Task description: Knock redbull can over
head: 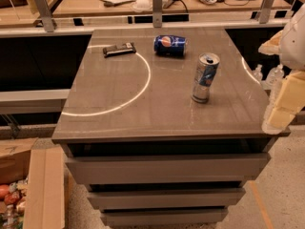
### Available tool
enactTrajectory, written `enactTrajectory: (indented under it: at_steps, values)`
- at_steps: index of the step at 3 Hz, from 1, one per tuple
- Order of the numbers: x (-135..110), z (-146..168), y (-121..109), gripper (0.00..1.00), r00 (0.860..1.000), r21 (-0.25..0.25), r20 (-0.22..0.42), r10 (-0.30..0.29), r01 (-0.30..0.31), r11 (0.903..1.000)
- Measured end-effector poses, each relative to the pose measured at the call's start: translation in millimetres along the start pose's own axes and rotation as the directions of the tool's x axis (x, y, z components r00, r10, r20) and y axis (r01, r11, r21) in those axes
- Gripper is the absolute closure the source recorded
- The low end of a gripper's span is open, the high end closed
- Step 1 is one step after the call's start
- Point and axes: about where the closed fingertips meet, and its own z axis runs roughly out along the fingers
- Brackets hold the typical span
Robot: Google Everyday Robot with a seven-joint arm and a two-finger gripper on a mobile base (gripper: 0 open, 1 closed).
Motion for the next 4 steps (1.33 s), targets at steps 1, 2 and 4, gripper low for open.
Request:
enactTrajectory:
  at_steps: [1, 2, 4]
  values:
    - [0, 0, 0, 0.0, 1.0, 0.0, 0.0, 0.0, 0.0, 1.0]
    - [0, -2, -3, 0.0, 0.999, 0.023, 0.032, 0.008, -0.009, 0.9997]
    - [32, 12, -28, 0.0, 0.943, 0.162, 0.318, 0.099, -0.157, 0.9742]
